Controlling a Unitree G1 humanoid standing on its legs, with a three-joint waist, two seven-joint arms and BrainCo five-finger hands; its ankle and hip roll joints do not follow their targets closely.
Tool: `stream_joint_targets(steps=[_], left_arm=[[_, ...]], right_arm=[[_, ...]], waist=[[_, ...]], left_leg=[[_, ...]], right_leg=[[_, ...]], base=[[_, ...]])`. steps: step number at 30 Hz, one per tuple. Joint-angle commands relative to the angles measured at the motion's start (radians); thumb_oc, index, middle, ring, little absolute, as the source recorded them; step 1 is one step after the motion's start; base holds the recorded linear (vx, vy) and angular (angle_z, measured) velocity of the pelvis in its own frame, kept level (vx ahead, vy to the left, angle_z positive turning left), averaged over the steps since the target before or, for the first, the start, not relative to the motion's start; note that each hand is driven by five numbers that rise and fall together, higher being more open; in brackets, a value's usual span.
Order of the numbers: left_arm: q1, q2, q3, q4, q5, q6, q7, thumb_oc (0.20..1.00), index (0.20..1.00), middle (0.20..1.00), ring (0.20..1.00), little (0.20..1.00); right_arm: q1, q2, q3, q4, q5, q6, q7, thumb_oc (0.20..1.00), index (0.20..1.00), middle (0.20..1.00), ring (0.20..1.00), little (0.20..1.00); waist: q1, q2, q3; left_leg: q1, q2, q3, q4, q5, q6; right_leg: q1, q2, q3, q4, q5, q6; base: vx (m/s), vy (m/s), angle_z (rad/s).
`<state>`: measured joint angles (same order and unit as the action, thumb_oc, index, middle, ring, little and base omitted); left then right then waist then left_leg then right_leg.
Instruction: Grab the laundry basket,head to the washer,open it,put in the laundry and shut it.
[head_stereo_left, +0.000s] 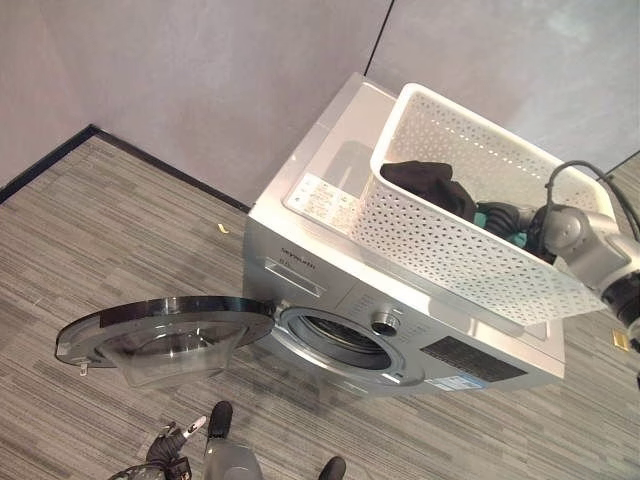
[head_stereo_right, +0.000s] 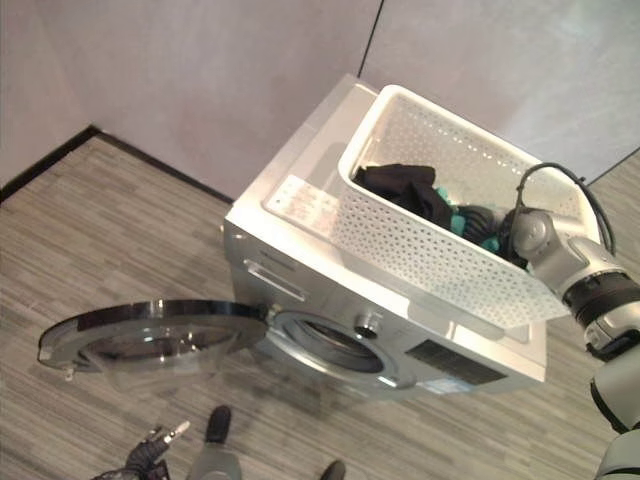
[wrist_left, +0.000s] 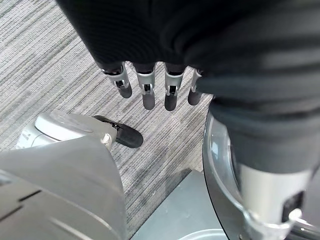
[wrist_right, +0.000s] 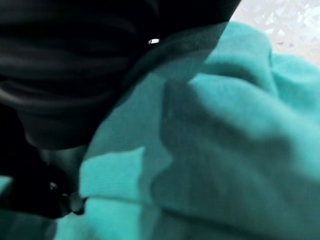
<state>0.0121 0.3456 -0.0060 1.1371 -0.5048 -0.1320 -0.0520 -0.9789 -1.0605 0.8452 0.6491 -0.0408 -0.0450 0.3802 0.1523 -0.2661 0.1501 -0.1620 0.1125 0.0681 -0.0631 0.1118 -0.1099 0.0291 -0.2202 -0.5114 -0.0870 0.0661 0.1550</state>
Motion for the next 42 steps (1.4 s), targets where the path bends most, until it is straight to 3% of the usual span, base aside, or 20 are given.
stream_joint_targets(steps=[1, 2, 3, 4, 5, 14, 24, 31, 37, 38, 40, 42], left_arm=[[-0.057, -0.021, -0.044, -0.006, -0.016, -0.030, -0.004, 1.000, 1.000, 1.000, 1.000, 1.000], [-0.059, -0.023, -0.047, -0.005, -0.019, -0.029, -0.003, 1.000, 1.000, 1.000, 1.000, 1.000], [-0.061, -0.026, -0.051, -0.001, -0.018, -0.028, -0.002, 1.000, 1.000, 1.000, 1.000, 1.000], [-0.061, -0.027, -0.053, 0.002, -0.017, -0.027, -0.002, 1.000, 1.000, 1.000, 1.000, 1.000], [-0.063, -0.030, -0.055, 0.008, -0.015, -0.023, -0.003, 1.000, 1.000, 1.000, 1.000, 1.000], [-0.062, -0.041, -0.054, 0.049, -0.002, -0.010, 0.012, 1.000, 1.000, 1.000, 1.000, 1.000], [-0.029, -0.055, -0.038, 0.068, 0.023, -0.020, 0.005, 1.000, 1.000, 1.000, 1.000, 1.000], [-0.022, -0.072, -0.056, 0.072, 0.032, -0.026, 0.007, 1.000, 1.000, 1.000, 1.000, 1.000], [-0.019, -0.089, -0.059, 0.076, 0.033, -0.023, 0.010, 1.000, 1.000, 1.000, 1.000, 1.000], [-0.020, -0.097, -0.056, 0.077, 0.031, -0.023, 0.025, 1.000, 1.000, 1.000, 1.000, 1.000], [-0.021, -0.097, -0.057, 0.077, 0.031, -0.023, 0.025, 1.000, 1.000, 1.000, 1.000, 1.000], [-0.021, -0.101, -0.060, 0.071, 0.037, -0.022, 0.043, 1.000, 1.000, 1.000, 1.000, 1.000]], right_arm=[[0.021, -0.032, 0.094, 0.030, -0.062, 0.004, 0.048, 1.000, 1.000, 1.000, 1.000, 1.000], [0.025, -0.027, 0.083, 0.049, -0.070, 0.006, 0.041, 1.000, 1.000, 1.000, 1.000, 1.000], [0.033, -0.024, 0.064, 0.061, -0.073, 0.008, 0.034, 0.925, 0.925, 0.925, 0.925, 0.925], [0.037, -0.020, 0.053, 0.070, -0.078, 0.010, 0.027, 0.398, 0.398, 0.398, 0.398, 0.398], [0.035, -0.002, 0.029, 0.109, -0.076, 0.017, 0.013, 0.200, 0.200, 0.200, 0.200, 0.200], [-0.036, 0.050, -0.118, 0.229, -0.004, 0.036, -0.101, 0.200, 0.200, 0.200, 0.200, 0.200], [-0.047, -0.077, -0.304, 0.049, 0.264, -0.018, -0.202, 0.200, 0.200, 0.200, 0.200, 0.200], [-0.030, -0.080, -0.390, -0.045, 0.382, -0.054, -0.252, 0.200, 0.200, 0.200, 0.200, 0.200], [-0.032, -0.058, -0.438, -0.068, 0.375, -0.062, -0.313, 0.200, 0.200, 0.200, 0.200, 0.200], [-0.051, -0.032, -0.491, -0.073, 0.334, -0.070, -0.398, 0.200, 0.200, 0.200, 0.200, 0.200], [-0.050, -0.032, -0.492, -0.074, 0.334, -0.069, -0.398, 0.200, 0.200, 0.200, 0.200, 0.200], [-0.080, -0.019, -0.540, -0.087, 0.260, -0.061, -0.485, 0.200, 0.200, 0.200, 0.200, 0.200]], waist=[[0.047, 0.051, 0.027], [0.045, 0.057, 0.028], [0.042, 0.063, 0.029], [0.041, 0.065, 0.027], [0.037, 0.072, 0.025], [0.008, 0.092, -0.022], [-0.038, 0.102, -0.101], [-0.053, 0.111, -0.128], [-0.063, 0.119, -0.145], [-0.063, 0.128, -0.145], [-0.064, 0.127, -0.148], [-0.061, 0.135, -0.151]], left_leg=[[0.021, 0.011, 0.004, 0.002, -0.044, 0.011], [0.016, 0.010, 0.002, 0.001, -0.043, 0.010], [0.012, 0.010, 0.000, 0.000, -0.042, 0.010], [0.011, 0.010, -0.001, 0.000, -0.041, 0.010], [0.010, 0.009, -0.002, -0.001, -0.041, 0.010], [0.030, 0.006, 0.002, -0.001, -0.050, 0.012], [0.115, -0.002, 0.020, 0.002, -0.086, 0.011], [0.161, -0.011, 0.033, 0.006, -0.108, 0.018], [0.174, -0.018, 0.039, 0.008, -0.115, 0.025], [0.186, -0.020, 0.039, 0.008, -0.122, 0.029], [0.179, -0.022, 0.038, 0.009, -0.120, 0.030], [0.183, -0.026, 0.038, 0.007, -0.123, 0.036]], right_leg=[[-0.054, -0.022, -0.006, 0.139, -0.060, 0.012], [-0.055, -0.021, -0.007, 0.136, -0.061, 0.011], [-0.058, -0.020, -0.008, 0.134, -0.061, 0.009], [-0.058, -0.020, -0.009, 0.132, -0.060, 0.009], [-0.058, -0.020, -0.010, 0.132, -0.060, 0.008], [-0.041, -0.020, 0.000, 0.121, -0.063, 0.003], [0.021, -0.028, 0.015, 0.137, -0.088, 0.003], [0.048, -0.035, 0.032, 0.149, -0.098, 0.004], [0.054, -0.040, 0.038, 0.149, -0.096, 0.005], [0.059, -0.040, 0.046, 0.152, -0.099, 0.005], [0.055, -0.042, 0.044, 0.149, -0.095, 0.005], [0.056, -0.043, 0.047, 0.148, -0.092, 0.006]], base=[[-0.04, 0.000, 0.14], [-0.04, -0.001, 0.13], [-0.03, 0.007, 0.09], [-0.03, 0.008, 0.06], [0.00, 0.000, 0.00], [0.00, 0.001, 0.00], [0.04, 0.008, -0.03], [0.03, 0.010, -0.10], [0.01, 0.012, -0.05], [0.00, 0.000, 0.00], [0.00, 0.000, 0.00], [0.00, 0.000, 0.00]])
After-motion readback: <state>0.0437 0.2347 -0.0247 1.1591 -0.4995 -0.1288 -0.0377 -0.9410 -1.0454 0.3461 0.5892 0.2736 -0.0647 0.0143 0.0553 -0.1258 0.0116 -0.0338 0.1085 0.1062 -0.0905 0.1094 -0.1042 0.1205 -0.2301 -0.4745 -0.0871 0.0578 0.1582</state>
